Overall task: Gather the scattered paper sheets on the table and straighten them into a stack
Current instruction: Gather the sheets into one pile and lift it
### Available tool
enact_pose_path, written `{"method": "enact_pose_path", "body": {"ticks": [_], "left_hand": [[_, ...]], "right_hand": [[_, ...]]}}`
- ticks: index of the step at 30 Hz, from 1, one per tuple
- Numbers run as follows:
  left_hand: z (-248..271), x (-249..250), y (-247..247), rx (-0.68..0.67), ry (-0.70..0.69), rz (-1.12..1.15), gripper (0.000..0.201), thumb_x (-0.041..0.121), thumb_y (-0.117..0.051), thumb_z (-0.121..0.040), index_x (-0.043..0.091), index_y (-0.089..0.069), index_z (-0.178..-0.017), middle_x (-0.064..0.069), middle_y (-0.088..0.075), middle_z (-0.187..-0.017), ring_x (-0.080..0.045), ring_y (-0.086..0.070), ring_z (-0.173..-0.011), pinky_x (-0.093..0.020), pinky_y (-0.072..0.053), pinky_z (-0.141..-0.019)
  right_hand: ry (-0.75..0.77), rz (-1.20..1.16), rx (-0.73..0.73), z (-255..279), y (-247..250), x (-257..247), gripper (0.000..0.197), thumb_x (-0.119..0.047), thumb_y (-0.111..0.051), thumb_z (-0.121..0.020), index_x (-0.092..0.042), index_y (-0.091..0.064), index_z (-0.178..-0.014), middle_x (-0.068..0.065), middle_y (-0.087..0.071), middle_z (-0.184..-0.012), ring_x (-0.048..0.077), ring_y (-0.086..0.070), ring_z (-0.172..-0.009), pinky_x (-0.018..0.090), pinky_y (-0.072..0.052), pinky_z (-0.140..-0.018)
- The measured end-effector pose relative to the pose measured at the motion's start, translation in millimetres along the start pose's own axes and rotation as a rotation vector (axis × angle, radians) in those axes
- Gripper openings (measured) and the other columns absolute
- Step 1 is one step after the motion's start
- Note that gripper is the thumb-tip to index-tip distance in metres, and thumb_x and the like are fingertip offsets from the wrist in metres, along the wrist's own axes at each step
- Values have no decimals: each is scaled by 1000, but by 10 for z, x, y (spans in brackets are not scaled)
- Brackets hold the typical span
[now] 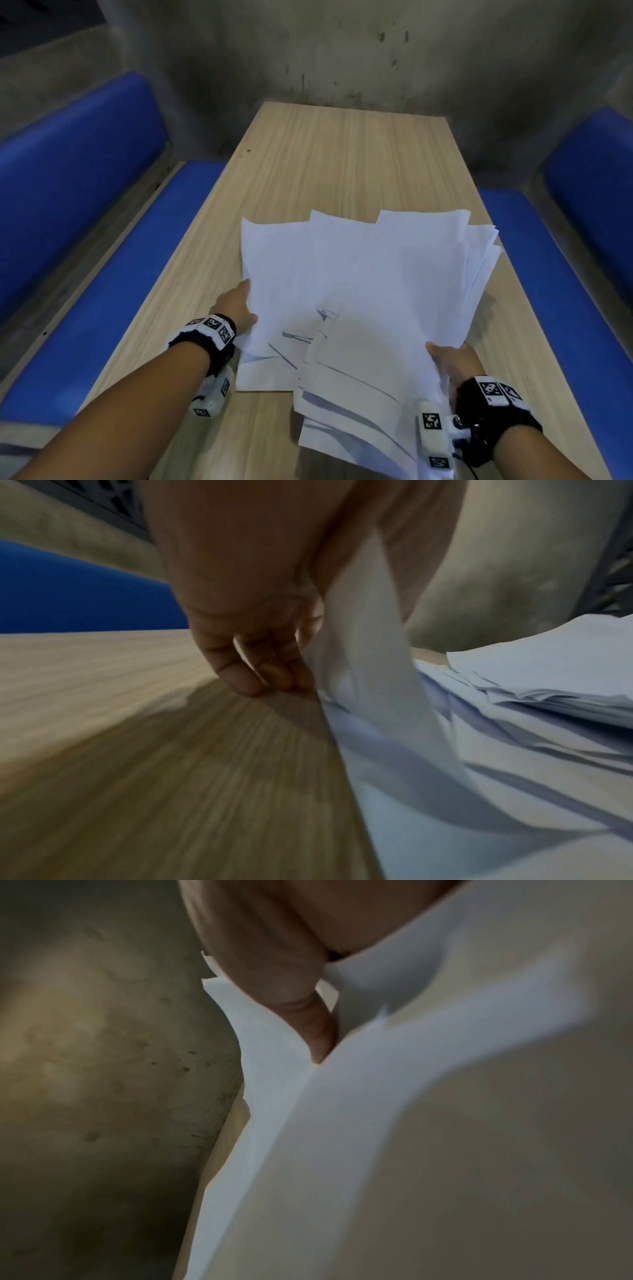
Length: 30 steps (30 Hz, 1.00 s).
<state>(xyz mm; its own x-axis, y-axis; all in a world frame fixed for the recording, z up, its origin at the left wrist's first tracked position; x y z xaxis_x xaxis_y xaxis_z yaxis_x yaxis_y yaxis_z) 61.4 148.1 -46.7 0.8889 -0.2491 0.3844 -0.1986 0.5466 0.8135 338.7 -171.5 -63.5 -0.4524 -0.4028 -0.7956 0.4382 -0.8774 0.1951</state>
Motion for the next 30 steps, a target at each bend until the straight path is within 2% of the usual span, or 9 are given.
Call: {"method": "enact_pose_path", "body": {"ticks": [6, 10, 15, 20, 25, 26, 28, 29, 30], "left_hand": [[17, -103, 227, 53, 116, 164, 59, 2, -44, -90, 9, -32, -147, -19, -47, -142, -35, -47, -128, -37, -38, -105], [20, 103, 168, 15, 127, 326, 50, 15, -45, -94, 1, -42, -141, -18, -47, -145, -34, -47, -130, -36, -36, -107], [116, 584, -155, -66, 74, 374, 42, 25, -45, -97, 2, -53, -131, -19, -59, -131, -35, -58, -116, -30, -41, -85], [67, 550, -43, -51, 145, 318, 33, 11, -49, -93, -6, -58, -121, -19, -63, -108, -30, -59, -92, -29, -41, -74], [57, 359, 148, -132, 185, 62, 43, 10, -57, -88, -5, -53, -128, -22, -60, -127, -37, -57, -120, -39, -48, -93], [65, 321, 170, -165, 190, 10, 38, 9, -55, -88, -4, -55, -123, -20, -62, -117, -37, -59, -115, -38, -48, -85], [44, 230, 207, -210, 214, 32, 16, 5, -57, -83, 0, -58, -98, -14, -58, -84, -33, -60, -83, -30, -43, -61], [34, 182, 233, -215, 223, 81, 12, 5, -59, -80, 0, -57, -91, -15, -57, -77, -32, -58, -73, -28, -40, -57], [-9, 130, 247, -204, 228, 165, 19, 7, -62, -79, -3, -59, -94, -21, -61, -82, -36, -62, -76, -28, -42, -61]], "right_hand": [[-1, 57, -15, -108, 93, 56, 38, 1, -60, -86, 0, -57, -123, 17, -65, -106, 33, -60, -96, 46, -46, -98], [28, 80, -19, -101, 67, 27, 38, 2, -58, -87, 1, -55, -125, 13, -61, -103, 30, -57, -93, 38, -44, -89], [60, 85, -59, -53, -65, 37, 40, 3, -57, -87, -1, -55, -127, 14, -62, -108, 30, -57, -96, 35, -43, -90], [65, 129, -82, -79, -11, 84, 43, 2, -60, -86, 1, -54, -128, 18, -65, -117, 34, -61, -105, 39, -45, -97], [97, 134, -155, 0, 44, -1, 37, 1, -59, -88, -3, -56, -124, 12, -64, -109, 30, -60, -96, 35, -45, -88], [91, 108, -170, -10, 54, -1, 38, 0, -59, -88, -3, -56, -126, 12, -65, -111, 30, -61, -99, 36, -45, -90], [63, 36, -200, -46, 74, 9, 43, -2, -61, -87, -7, -55, -130, 13, -65, -120, 33, -61, -108, 44, -45, -99], [53, -12, -220, -67, 88, 3, 46, -3, -64, -85, -9, -55, -131, 14, -65, -123, 34, -61, -110, 48, -44, -101], [50, -66, -247, -91, 100, -18, 53, -7, -72, -79, -11, -57, -129, 14, -66, -123, 34, -62, -109, 50, -44, -102]]}}
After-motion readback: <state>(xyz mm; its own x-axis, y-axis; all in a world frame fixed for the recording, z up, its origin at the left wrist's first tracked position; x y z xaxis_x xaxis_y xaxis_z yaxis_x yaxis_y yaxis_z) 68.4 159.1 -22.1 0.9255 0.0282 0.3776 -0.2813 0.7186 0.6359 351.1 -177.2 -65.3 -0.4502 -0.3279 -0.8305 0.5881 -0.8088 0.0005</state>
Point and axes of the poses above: each hand's wrist, its own z-axis away from the middle knuckle, its own y-axis out of the back of the hand, x = y × z, the point moved 6 cm from there along -z, towards the middle knuckle
